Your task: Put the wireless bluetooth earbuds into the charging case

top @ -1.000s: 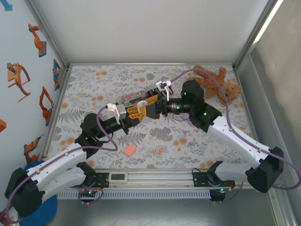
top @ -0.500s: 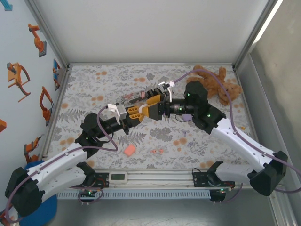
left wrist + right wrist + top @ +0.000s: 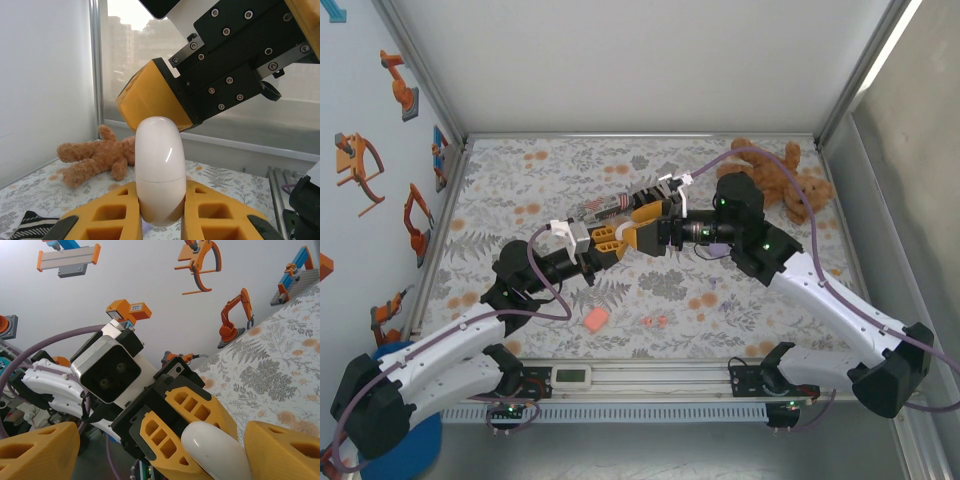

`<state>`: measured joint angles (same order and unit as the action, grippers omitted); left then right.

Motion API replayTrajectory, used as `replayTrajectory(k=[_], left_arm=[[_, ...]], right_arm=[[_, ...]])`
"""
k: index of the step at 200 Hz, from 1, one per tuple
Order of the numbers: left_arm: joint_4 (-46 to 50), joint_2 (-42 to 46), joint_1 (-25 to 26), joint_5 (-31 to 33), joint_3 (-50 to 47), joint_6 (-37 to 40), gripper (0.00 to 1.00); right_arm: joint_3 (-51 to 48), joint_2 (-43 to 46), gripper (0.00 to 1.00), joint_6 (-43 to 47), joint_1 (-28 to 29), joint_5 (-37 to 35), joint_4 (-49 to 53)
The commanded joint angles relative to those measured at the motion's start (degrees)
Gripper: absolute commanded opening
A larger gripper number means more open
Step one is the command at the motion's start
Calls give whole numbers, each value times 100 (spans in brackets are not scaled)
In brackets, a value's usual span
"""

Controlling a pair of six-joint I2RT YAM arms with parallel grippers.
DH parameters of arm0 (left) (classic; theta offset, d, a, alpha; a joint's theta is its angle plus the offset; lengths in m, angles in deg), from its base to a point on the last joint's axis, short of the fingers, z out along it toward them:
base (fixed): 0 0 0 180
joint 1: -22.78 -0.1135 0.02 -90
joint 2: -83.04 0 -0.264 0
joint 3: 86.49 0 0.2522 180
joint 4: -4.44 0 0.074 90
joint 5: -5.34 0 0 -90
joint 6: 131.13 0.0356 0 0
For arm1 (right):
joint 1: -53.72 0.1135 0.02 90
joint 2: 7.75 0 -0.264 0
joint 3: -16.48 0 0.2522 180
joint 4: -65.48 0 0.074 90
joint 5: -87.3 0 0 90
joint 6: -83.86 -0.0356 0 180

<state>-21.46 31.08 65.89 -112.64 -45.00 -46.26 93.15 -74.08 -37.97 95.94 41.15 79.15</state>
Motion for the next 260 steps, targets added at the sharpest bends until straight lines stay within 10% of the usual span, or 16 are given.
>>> replayTrajectory(k=[1, 260], left_arm=[[-129, 36, 4, 28, -11, -104, 5], [688, 777, 66, 494, -339, -401, 4]], right_arm=[[83, 228, 84, 152, 41, -103, 115], [-934, 1804, 93, 455, 37, -3409, 1885]])
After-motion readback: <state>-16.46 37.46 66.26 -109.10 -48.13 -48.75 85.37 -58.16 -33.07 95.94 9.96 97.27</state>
